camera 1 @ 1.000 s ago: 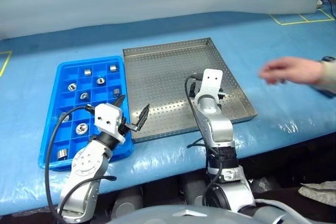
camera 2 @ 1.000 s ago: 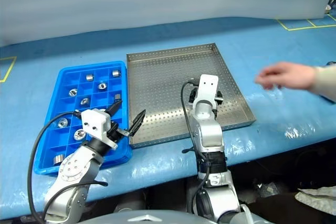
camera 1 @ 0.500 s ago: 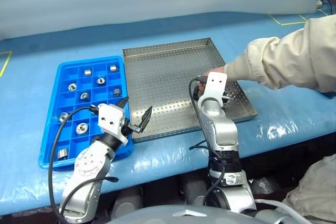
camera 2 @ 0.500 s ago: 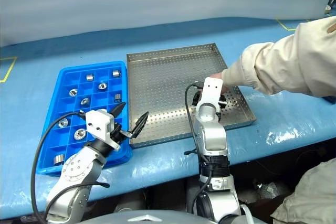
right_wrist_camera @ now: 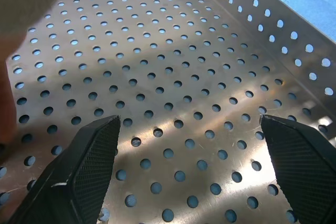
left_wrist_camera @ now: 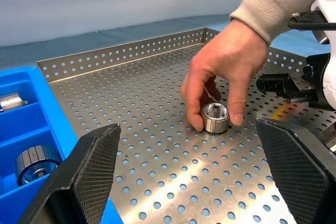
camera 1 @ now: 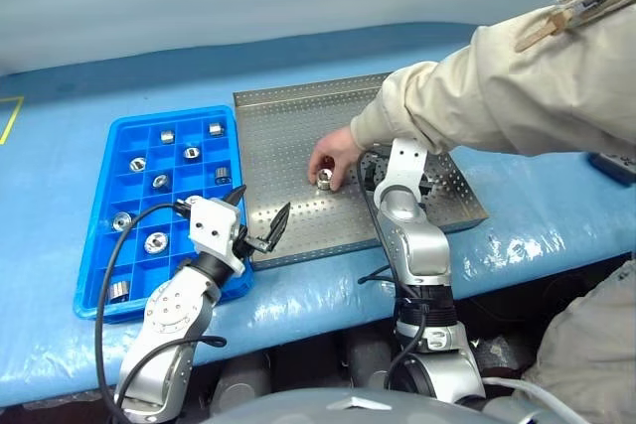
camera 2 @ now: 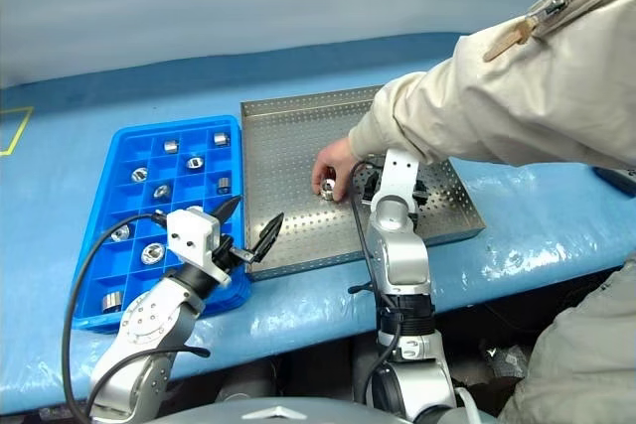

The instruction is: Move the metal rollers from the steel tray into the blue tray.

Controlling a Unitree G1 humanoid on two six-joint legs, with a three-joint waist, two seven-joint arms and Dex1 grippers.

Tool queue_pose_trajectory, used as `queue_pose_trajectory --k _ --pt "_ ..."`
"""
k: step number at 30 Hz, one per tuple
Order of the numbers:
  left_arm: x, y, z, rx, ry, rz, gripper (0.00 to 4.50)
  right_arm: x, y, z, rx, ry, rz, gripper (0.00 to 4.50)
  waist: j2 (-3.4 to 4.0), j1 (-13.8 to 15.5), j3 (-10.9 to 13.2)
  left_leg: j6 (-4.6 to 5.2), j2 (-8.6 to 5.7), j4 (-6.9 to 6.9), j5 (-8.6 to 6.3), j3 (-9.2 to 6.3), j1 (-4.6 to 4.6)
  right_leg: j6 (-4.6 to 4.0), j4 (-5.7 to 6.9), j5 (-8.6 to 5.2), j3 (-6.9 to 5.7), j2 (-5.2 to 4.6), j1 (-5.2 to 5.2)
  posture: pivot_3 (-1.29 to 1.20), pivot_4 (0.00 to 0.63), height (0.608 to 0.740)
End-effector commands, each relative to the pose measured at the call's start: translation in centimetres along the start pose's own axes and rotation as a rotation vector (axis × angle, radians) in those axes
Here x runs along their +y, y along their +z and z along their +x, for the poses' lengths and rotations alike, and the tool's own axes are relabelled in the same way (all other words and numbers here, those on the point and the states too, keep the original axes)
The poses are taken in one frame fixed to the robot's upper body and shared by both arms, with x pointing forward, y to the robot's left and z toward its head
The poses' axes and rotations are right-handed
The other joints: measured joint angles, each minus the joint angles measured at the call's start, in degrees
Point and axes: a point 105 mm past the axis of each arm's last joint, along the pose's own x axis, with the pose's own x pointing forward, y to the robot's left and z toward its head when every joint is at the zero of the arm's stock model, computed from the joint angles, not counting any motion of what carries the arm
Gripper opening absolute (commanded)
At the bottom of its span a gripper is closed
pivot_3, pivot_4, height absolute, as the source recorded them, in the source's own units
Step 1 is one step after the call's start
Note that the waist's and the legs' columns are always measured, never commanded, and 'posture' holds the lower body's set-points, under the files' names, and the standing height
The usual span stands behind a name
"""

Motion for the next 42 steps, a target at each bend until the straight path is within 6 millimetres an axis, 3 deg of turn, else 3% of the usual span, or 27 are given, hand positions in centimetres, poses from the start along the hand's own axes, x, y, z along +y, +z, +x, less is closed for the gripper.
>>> queue_pose_trajectory --k 1,9,15,22,27,37,40,42 --pt "-0.3 1.3 -0.1 -0.050 -0.004 0.017 4.50 0.8 0.4 -0.7 -0.023 0.030 0.031 4.48 0.00 0.0 0.0 0.00 0.00 0.00 0.00 0.00 0.00 0.00 0.00 0.00 0.00 0.00 0.00 -0.04 0.150 0.740" --pt "-0.3 1.3 -0.2 -0.051 0.002 0.018 4.50 2.4 1.4 -1.0 -0.075 0.119 0.000 4.48 0.00 0.1 0.0 0.00 0.00 0.00 0.00 0.00 0.01 0.00 0.00 0.00 0.00 0.00 0.00 -0.03 0.150 0.740" --pt "-0.3 1.4 -0.3 -0.052 0.008 0.019 4.50 6.4 3.0 -2.4 -0.167 0.334 -0.049 4.48 0.00 0.2 0.0 0.00 0.00 -0.01 0.00 0.00 0.02 0.01 0.00 0.00 0.00 0.00 0.00 -0.01 0.150 0.740" --pt "-0.2 1.4 -0.5 -0.054 0.018 0.021 4.50 10.0 2.8 -3.3 -0.177 0.492 -0.124 4.48 0.00 0.8 0.0 0.00 0.00 -0.01 0.00 -0.01 0.03 0.00 0.00 0.00 0.00 0.00 0.02 0.02 0.150 0.740" --pt "-0.2 1.4 -0.7 -0.053 0.030 0.021 4.50 10.4 2.4 -2.8 -0.177 0.494 -0.160 4.48 0.00 1.2 0.0 0.00 0.00 -0.01 0.00 -0.01 0.03 0.00 -0.01 0.00 -0.01 0.00 0.01 0.05 0.150 0.740" --pt "-0.2 1.3 -1.1 -0.051 0.046 0.017 4.50 9.3 0.3 -1.7 -0.104 0.457 -0.167 4.48 0.00 1.5 0.0 0.00 0.00 -0.01 0.00 -0.01 0.03 0.00 0.00 0.00 -0.01 0.00 0.01 0.05 0.150 0.740" --pt "-0.2 1.3 -1.1 -0.050 0.044 0.017 4.50 9.5 -0.5 -1.9 -0.080 0.474 -0.171 3.95 0.00 1.6 0.0 0.00 0.00 -0.01 0.00 -0.01 0.03 0.00 0.00 0.00 -0.01 0.00 0.01 0.05 0.150 0.740" --pt "-0.2 1.3 -1.1 -0.049 0.043 0.018 4.50 9.5 -0.8 -2.0 -0.071 0.478 -0.168 3.34 0.00 1.6 0.0 0.00 0.00 -0.01 0.00 -0.01 0.02 0.01 -0.01 0.01 0.00 0.00 0.01 0.05 0.150 0.740"
